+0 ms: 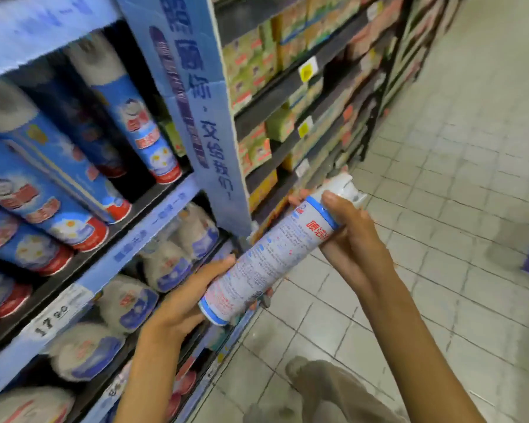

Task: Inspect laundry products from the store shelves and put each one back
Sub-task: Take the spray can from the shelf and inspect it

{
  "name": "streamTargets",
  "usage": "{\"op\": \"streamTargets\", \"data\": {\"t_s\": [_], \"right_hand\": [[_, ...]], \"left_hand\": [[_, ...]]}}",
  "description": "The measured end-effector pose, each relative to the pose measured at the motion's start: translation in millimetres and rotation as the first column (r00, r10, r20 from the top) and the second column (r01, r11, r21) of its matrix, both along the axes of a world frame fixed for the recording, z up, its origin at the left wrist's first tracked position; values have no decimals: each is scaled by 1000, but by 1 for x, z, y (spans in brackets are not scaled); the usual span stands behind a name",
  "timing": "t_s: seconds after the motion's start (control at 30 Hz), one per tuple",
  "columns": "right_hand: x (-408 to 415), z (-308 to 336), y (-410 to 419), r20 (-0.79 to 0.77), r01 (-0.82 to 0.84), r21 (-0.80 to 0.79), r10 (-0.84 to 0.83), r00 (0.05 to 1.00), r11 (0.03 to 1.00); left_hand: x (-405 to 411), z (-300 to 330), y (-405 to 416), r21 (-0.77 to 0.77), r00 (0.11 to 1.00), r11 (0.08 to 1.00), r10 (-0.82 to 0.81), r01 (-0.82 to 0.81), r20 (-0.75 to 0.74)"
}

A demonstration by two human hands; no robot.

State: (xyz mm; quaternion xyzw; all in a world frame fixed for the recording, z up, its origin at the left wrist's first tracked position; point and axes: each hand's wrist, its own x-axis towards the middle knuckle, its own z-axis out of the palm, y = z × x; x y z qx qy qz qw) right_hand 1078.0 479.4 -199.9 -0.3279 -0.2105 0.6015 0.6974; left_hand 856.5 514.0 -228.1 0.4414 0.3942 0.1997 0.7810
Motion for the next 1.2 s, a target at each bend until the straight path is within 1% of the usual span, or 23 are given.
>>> {"op": "streamTargets", "data": {"t_s": [0.03, 0.1, 0.17, 0.23, 0.4, 0.5, 0.57, 0.63, 0.7, 0.77, 0.9, 1.1, 1.17, 1.2], "right_hand": [[13, -7, -14, -44, 97, -28, -99, 994, 995], [38, -21, -43, -121, 273, -75, -280, 952, 959], [63, -33, -75, -186, 408, -148, -430, 883, 901], [89, -45, -110, -219, 529, -206, -566, 795, 823], [158, -65, -188, -228, 723, -309, -786, 575, 618], [213, -77, -219, -223, 786, -316, -847, 483, 531], [252, -82, -233, -202, 803, -312, -861, 467, 508], [292, -87, -243, -188, 813, -311, -870, 455, 492], [335, -91, -251, -193, 831, -303, -884, 426, 467], [378, -91, -255, -155, 843, -308, -897, 414, 442], [460, -96, -254, -88, 845, -304, -896, 436, 441], [610, -127, -243, -13, 796, -440, -889, 458, 416], [660, -138, -242, 40, 770, -501, -878, 477, 396], [683, -142, -242, 46, 759, -530, -881, 472, 379]], "left_hand": [[15, -3, 3, -15, 999, 999, -50, 50, -5], [51, -14, 3, -10, 987, 988, -157, 157, -36], [90, -25, -10, 2, 967, 968, -252, 252, -40], [130, -36, -27, -47, 939, 940, -340, 338, -47], [232, -58, -62, -168, 843, 843, -530, 512, -90], [304, -65, -76, -165, 846, 847, -523, 505, -100], [355, -71, -83, -205, 867, 874, -473, 440, -154], [406, -76, -87, -247, 860, 875, -468, 417, -204], [457, -78, -90, -253, 872, 884, -445, 393, -201], [505, -80, -93, -270, 890, 893, -415, 359, -190], [592, -86, -86, -294, 878, 888, -423, 353, -225], [752, -109, -58, -284, 811, 853, -511, 438, -283], [815, -112, -47, -266, 772, 830, -555, 490, -310], [846, -113, -42, -252, 746, 815, -579, 522, -330]]}}
